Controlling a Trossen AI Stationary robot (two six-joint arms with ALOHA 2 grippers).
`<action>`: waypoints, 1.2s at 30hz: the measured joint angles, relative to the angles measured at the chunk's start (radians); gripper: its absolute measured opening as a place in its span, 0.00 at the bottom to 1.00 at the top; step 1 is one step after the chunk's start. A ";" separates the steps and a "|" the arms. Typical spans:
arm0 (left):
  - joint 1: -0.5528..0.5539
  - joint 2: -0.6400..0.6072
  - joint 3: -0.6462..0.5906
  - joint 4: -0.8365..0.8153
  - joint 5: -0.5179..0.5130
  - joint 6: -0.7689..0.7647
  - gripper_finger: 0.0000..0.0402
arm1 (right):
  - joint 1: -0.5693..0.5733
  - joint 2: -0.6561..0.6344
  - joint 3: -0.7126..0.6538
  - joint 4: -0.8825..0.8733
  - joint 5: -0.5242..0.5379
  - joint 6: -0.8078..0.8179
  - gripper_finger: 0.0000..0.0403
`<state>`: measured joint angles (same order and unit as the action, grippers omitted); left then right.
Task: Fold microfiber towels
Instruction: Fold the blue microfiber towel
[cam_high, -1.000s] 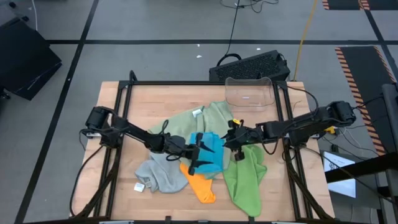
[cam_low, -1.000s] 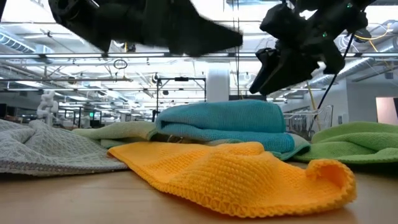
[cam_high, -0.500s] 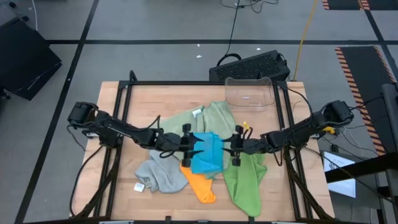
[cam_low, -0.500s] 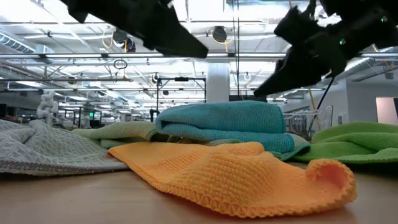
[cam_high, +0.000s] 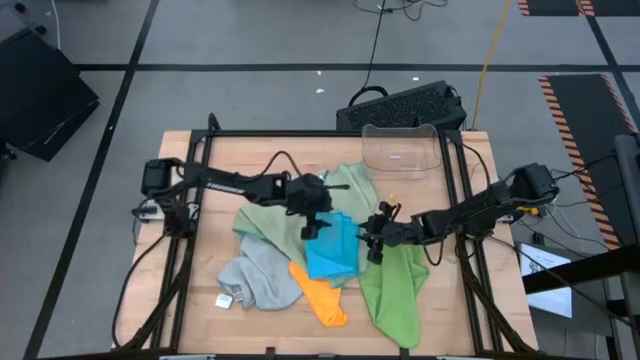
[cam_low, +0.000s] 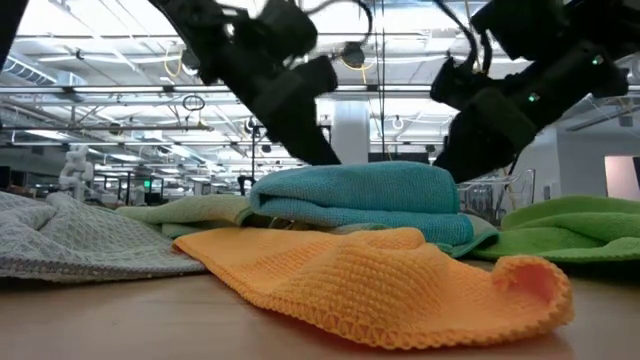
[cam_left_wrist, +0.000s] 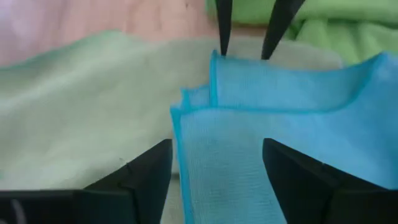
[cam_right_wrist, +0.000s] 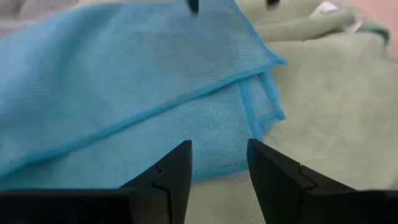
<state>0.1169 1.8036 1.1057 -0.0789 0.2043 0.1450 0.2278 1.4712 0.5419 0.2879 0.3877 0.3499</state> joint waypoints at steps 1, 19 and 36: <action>0.007 0.014 0.009 0.007 0.021 0.003 0.65 | -0.004 0.000 -0.002 -0.013 0.002 0.001 0.37; 0.017 0.070 0.028 0.006 0.084 0.094 0.11 | -0.073 0.007 -0.055 0.056 -0.154 0.115 0.33; -0.079 0.054 0.065 0.020 -0.021 0.154 0.01 | -0.101 0.007 -0.105 0.278 -0.210 0.088 0.01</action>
<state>0.0376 1.8579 1.1709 -0.0586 0.1836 0.2988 0.1264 1.4780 0.4374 0.5661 0.1776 0.4382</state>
